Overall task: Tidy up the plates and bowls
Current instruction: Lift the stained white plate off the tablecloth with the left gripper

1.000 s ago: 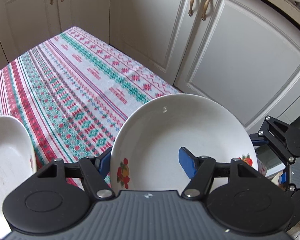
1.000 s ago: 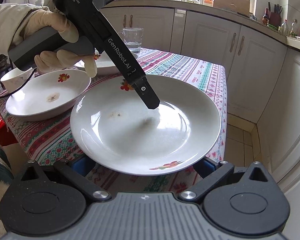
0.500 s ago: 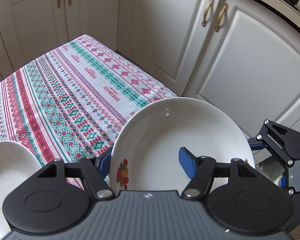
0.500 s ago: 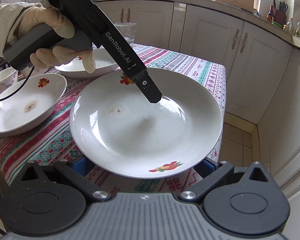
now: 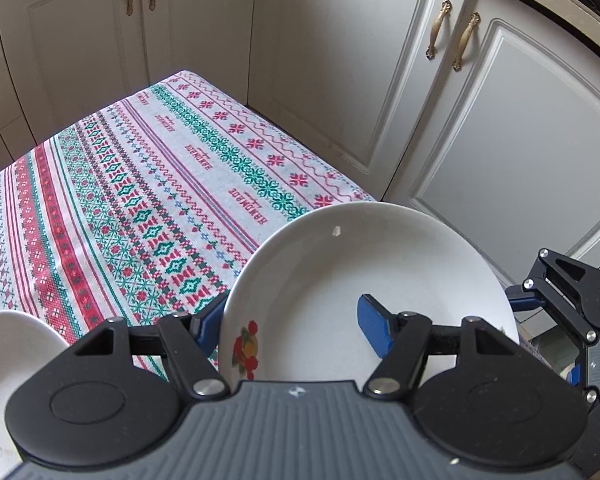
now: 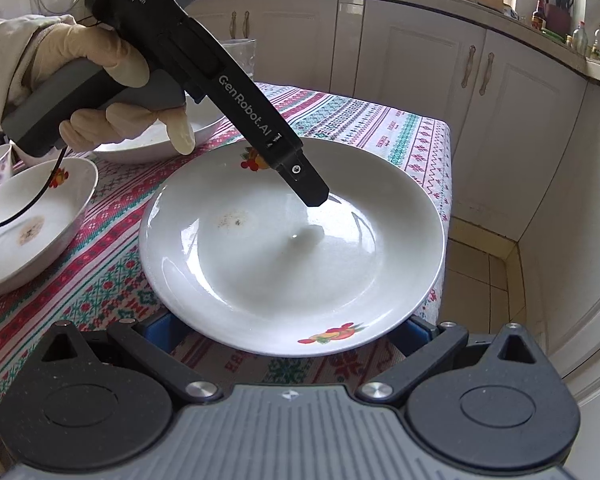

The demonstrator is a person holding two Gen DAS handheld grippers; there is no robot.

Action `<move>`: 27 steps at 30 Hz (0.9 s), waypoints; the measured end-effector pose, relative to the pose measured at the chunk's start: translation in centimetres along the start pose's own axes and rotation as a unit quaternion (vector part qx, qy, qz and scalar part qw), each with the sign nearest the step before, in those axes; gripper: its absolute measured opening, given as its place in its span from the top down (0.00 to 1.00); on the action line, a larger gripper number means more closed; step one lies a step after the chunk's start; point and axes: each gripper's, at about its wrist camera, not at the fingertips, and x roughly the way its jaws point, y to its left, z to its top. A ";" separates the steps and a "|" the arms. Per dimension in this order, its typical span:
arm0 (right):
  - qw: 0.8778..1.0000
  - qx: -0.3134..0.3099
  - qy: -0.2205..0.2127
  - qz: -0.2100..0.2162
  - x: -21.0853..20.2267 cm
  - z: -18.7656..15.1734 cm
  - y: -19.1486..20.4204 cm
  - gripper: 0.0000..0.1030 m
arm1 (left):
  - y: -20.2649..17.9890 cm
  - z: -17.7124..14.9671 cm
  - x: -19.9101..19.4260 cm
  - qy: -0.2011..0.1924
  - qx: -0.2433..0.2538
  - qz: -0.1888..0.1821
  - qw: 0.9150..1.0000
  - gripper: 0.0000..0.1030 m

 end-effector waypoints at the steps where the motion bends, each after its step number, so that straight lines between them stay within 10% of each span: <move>1: 1.000 0.001 0.000 0.000 0.1 0.1 -0.1 0.00 | 0.1 0.0 0.1 0.000 -0.001 0.000 1.000 0.34; 16: 1.000 0.007 0.001 -0.010 0.5 0.5 0.1 0.00 | 0.2 0.1 -0.2 -0.006 0.005 0.006 1.000 0.24; 27: 0.999 0.001 -0.015 -0.034 -4.3 -0.7 2.1 0.00 | 0.4 -2.4 -8.2 -0.055 0.001 0.051 0.997 0.17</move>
